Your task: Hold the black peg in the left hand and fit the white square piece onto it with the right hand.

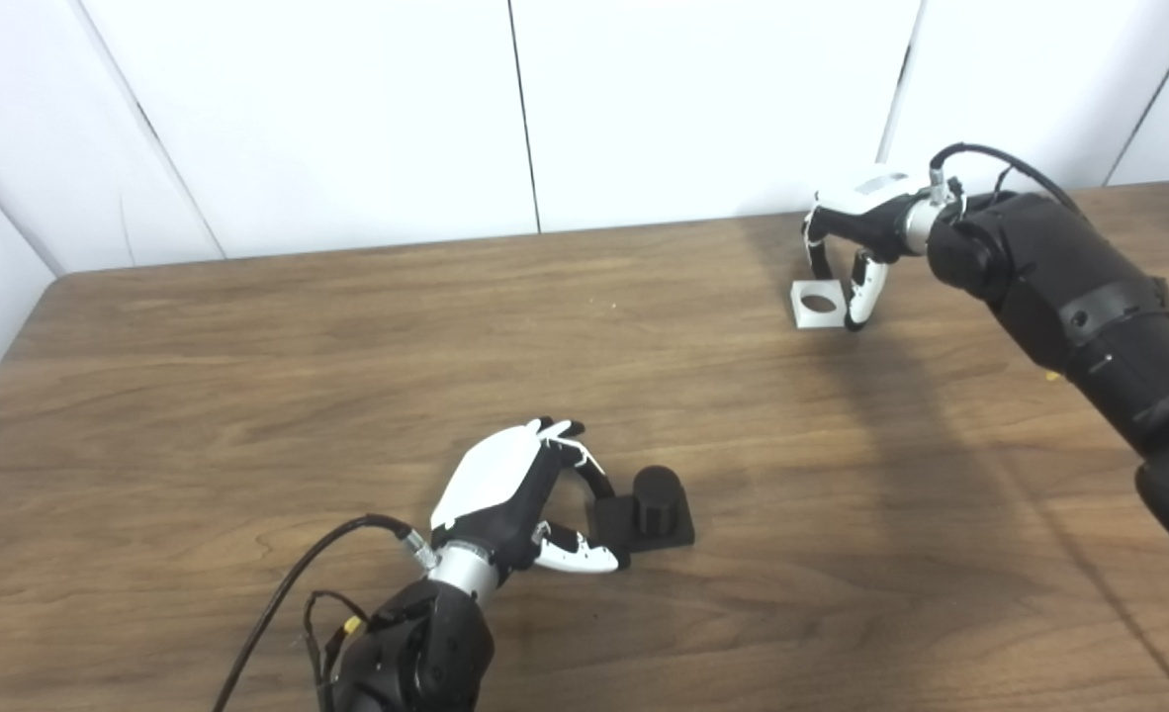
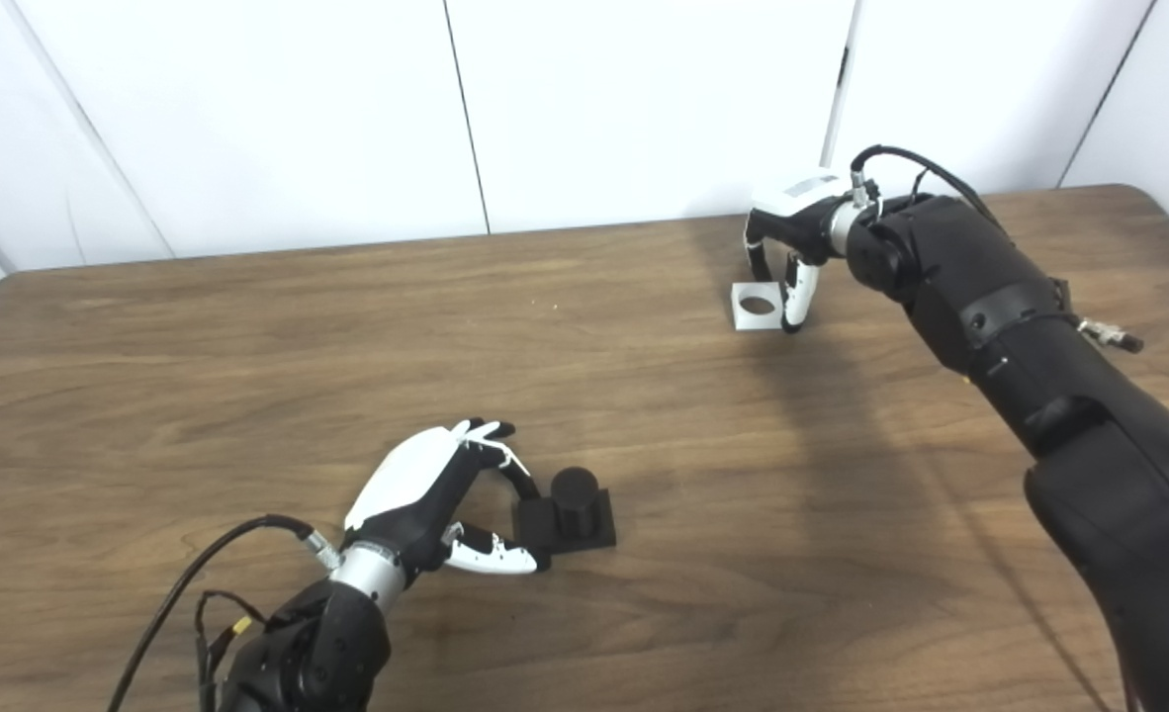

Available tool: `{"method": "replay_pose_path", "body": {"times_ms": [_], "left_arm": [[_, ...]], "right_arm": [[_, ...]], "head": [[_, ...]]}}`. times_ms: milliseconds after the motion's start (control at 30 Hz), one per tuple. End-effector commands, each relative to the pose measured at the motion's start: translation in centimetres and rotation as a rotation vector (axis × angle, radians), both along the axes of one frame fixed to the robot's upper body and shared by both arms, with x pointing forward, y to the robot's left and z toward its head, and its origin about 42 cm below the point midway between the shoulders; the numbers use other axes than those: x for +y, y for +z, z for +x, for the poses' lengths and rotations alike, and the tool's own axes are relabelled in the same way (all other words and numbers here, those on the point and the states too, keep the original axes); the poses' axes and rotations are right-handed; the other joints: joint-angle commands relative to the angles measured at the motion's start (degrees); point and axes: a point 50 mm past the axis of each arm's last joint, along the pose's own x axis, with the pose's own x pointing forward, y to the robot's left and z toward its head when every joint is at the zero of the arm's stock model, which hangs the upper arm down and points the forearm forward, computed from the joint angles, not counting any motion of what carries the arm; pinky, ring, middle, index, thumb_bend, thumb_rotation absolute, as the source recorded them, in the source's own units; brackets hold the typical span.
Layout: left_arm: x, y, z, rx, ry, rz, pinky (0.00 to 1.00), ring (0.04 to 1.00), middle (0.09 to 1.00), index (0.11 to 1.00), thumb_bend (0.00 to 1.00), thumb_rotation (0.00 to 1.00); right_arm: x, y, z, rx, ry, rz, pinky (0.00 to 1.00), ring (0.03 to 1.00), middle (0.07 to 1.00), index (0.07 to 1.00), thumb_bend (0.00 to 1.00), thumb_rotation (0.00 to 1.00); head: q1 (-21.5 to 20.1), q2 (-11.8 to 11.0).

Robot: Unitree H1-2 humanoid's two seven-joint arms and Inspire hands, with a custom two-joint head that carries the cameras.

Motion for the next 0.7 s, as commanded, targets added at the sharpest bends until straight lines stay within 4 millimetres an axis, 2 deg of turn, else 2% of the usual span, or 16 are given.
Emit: {"method": "replay_pose_path", "body": {"times_ms": [0, 667], "left_arm": [[-0.39, -0.09, 0.22, 0.003, 0.003, 0.008, 1.0, 1.0, 0.938, 0.49, 0.49, 0.08], [-0.35, -0.16, 0.24, 0.004, 0.022, 0.008, 1.0, 1.0, 0.944, 0.489, 0.49, 0.08]], "right_arm": [[0.19, 3.66, 0.75, -0.077, 0.021, 0.011, 1.0, 1.0, 0.882, 0.491, 0.52, 0.14], [0.06, 3.67, 0.91, -0.083, 0.006, 0.013, 1.0, 1.0, 0.885, 0.494, 0.52, 0.15]], "head": [[0.0, 0.0], [0.4, 0.0]]}}
